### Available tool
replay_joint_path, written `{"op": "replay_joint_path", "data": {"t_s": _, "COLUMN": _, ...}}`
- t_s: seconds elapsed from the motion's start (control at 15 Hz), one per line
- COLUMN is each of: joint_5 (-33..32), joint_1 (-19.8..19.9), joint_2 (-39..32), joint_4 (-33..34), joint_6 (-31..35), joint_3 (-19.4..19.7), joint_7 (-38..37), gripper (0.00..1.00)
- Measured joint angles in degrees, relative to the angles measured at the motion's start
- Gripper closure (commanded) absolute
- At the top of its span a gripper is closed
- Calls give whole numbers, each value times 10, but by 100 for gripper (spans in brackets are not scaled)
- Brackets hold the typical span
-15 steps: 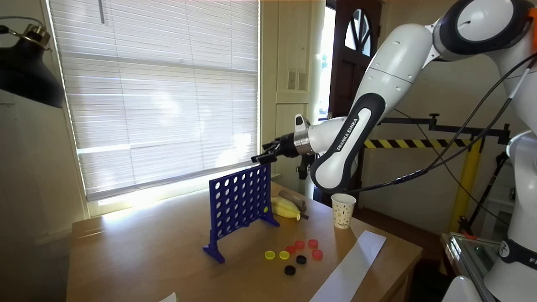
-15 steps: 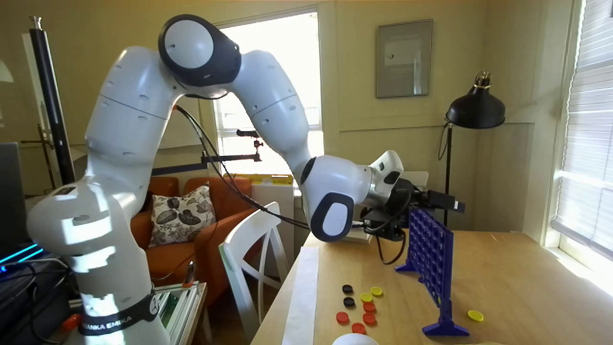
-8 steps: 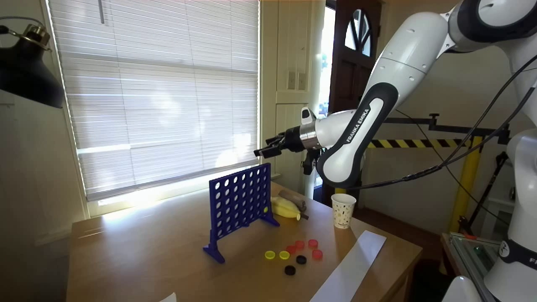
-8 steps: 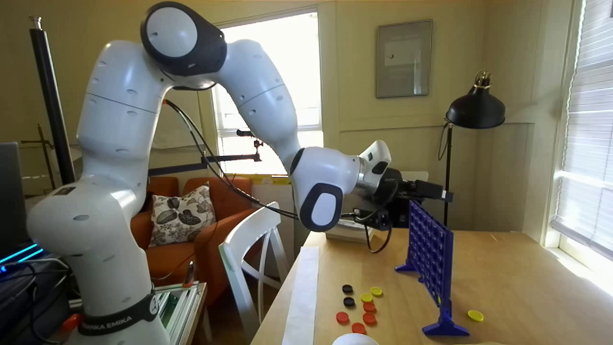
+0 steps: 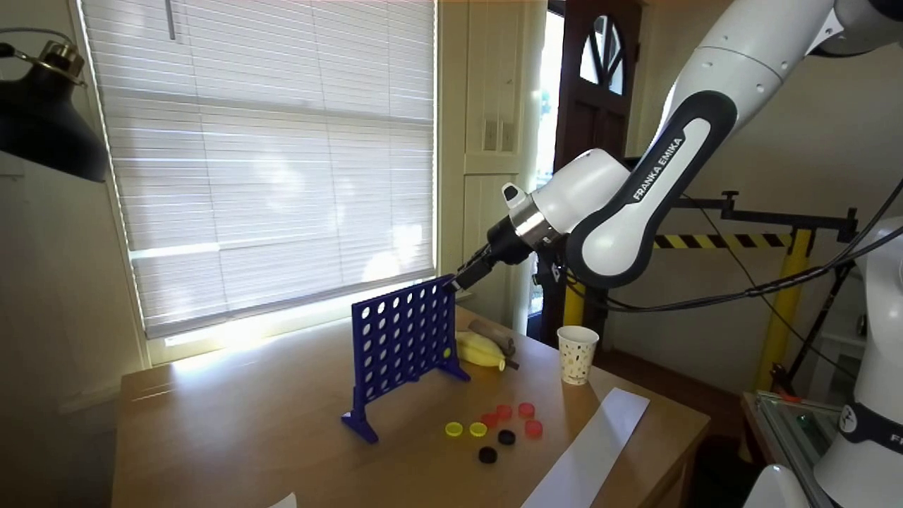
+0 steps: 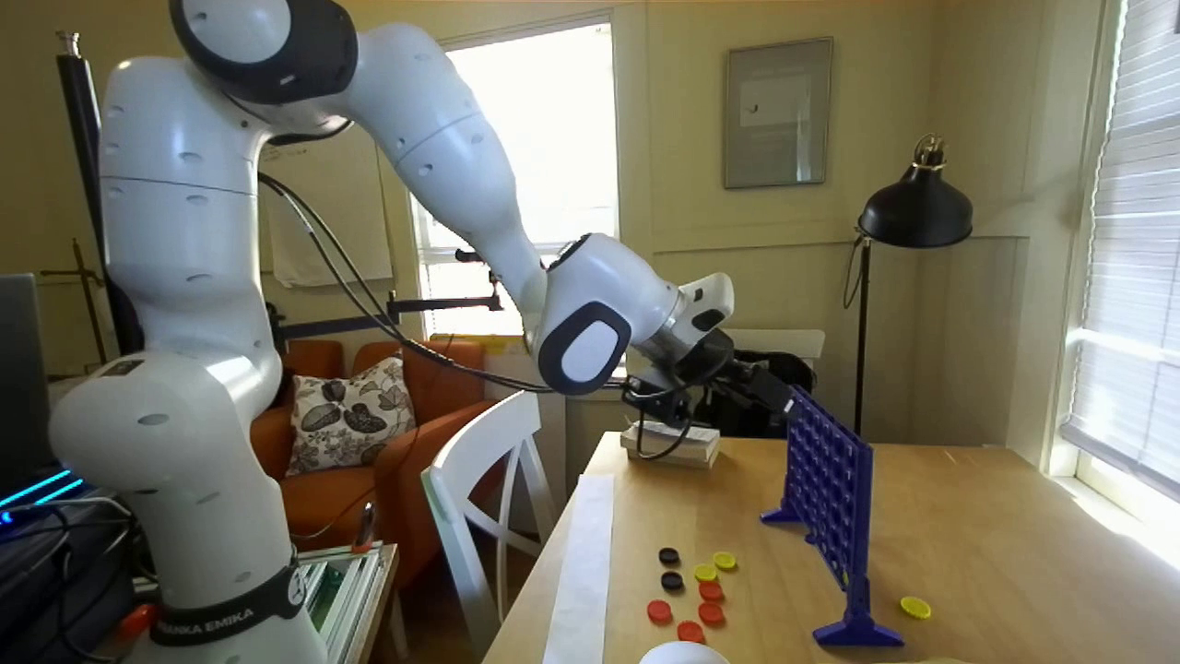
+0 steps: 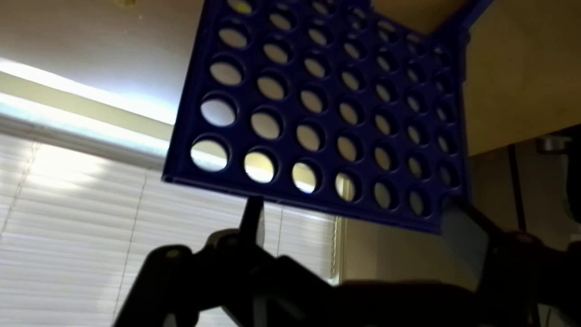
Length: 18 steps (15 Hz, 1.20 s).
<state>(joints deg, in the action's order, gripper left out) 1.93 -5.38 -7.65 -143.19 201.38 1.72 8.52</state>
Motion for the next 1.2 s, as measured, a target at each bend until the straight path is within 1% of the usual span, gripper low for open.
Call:
{"op": "replay_joint_path", "data": {"t_s": 0.13, "joint_5": -42, "joint_1": 15, "joint_2": 17, "joint_4": -4, "joint_6": -72, "joint_3": -23, "joint_7": -43, "gripper": 0}}
{"op": "replay_joint_path", "data": {"t_s": 0.27, "joint_5": -77, "joint_1": 42, "joint_2": 20, "joint_4": -5, "joint_6": -124, "joint_3": -70, "joint_7": -90, "gripper": 0}}
{"op": "replay_joint_path", "data": {"t_s": 0.47, "joint_5": -73, "joint_1": 99, "joint_2": 1, "joint_4": -4, "joint_6": -171, "joint_3": -170, "joint_7": -106, "gripper": 0}}
{"op": "replay_joint_path", "data": {"t_s": 0.6, "joint_5": -57, "joint_1": 151, "joint_2": -22, "joint_4": 1, "joint_6": -196, "joint_3": -231, "joint_7": -96, "gripper": 0}}
{"op": "replay_joint_path", "data": {"t_s": 0.73, "joint_5": -40, "joint_1": 209, "joint_2": -42, "joint_4": 11, "joint_6": -230, "joint_3": -275, "joint_7": -71, "gripper": 0}}
{"op": "replay_joint_path", "data": {"t_s": 0.8, "joint_5": -34, "joint_1": 235, "joint_2": -48, "joint_4": 17, "joint_6": -249, "joint_3": -288, "joint_7": -56, "gripper": 0}}
{"op": "replay_joint_path", "data": {"t_s": 0.93, "joint_5": -28, "joint_1": 278, "joint_2": -54, "joint_4": 30, "joint_6": -290, "joint_3": -300, "joint_7": -27, "gripper": 0}}
{"op": "replay_joint_path", "data": {"t_s": 1.07, "joint_5": -28, "joint_1": 306, "joint_2": -55, "joint_4": 44, "joint_6": -327, "joint_3": -301, "joint_7": -2, "gripper": 0}}
{"op": "replay_joint_path", "data": {"t_s": 1.2, "joint_5": -28, "joint_1": 321, "joint_2": -55, "joint_4": 55, "joint_6": -355, "joint_3": -300, "joint_7": 15, "gripper": 0}}
